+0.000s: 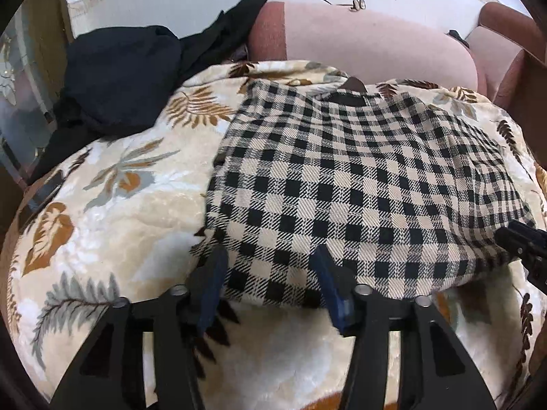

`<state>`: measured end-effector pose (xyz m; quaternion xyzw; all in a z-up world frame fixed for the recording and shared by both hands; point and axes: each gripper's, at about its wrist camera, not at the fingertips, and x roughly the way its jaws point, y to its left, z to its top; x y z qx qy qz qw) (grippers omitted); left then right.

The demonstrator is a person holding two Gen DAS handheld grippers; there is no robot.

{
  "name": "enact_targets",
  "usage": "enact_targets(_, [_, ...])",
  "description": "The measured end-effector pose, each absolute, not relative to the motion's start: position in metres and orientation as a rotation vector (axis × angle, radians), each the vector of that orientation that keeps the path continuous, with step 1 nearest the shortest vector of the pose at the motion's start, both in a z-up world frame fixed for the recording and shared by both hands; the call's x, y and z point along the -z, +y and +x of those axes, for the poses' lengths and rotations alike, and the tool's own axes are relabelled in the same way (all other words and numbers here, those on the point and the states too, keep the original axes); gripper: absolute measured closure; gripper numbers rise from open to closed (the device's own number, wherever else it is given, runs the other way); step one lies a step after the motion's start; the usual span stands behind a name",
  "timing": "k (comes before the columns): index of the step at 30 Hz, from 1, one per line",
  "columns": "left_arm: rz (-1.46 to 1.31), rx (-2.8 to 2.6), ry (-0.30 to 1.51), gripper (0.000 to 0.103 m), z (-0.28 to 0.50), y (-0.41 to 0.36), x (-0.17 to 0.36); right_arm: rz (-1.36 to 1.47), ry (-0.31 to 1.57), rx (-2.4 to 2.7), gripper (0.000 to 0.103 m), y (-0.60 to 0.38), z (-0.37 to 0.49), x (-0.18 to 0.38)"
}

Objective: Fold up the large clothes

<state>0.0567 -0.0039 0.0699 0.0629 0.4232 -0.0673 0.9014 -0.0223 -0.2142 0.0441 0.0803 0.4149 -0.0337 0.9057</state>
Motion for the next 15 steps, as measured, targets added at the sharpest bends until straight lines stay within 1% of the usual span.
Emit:
enact_targets(3, [0.142, 0.071, 0.878, 0.05, 0.06, 0.003, -0.069, 0.192, 0.899, 0.116, 0.055, -0.226, -0.03, -0.038])
enact_targets(5, [0.149, -0.008, 0.935, 0.05, 0.069, 0.014, -0.059, 0.216, 0.939, 0.167, 0.056, -0.241, -0.03, -0.028])
enact_targets(7, [0.091, -0.042, 0.993, 0.053, 0.074, 0.034, -0.052, 0.197, 0.941, 0.236, 0.058, -0.252, -0.034, -0.025])
enact_targets(8, [0.06, -0.041, 1.004, 0.053, 0.074, 0.041, -0.052, 0.164, 0.934, 0.291, 0.058, -0.255, -0.038, -0.029])
enact_targets(10, [0.001, -0.019, 0.99, 0.053, 0.07, 0.053, -0.058, 0.127, 0.9, 0.324, 0.056, -0.257, -0.046, -0.037])
enact_targets(15, [0.03, -0.016, 0.892, 0.053, 0.053, 0.057, -0.078, 0.109, 0.798, 0.327, 0.056, -0.25, -0.06, -0.059])
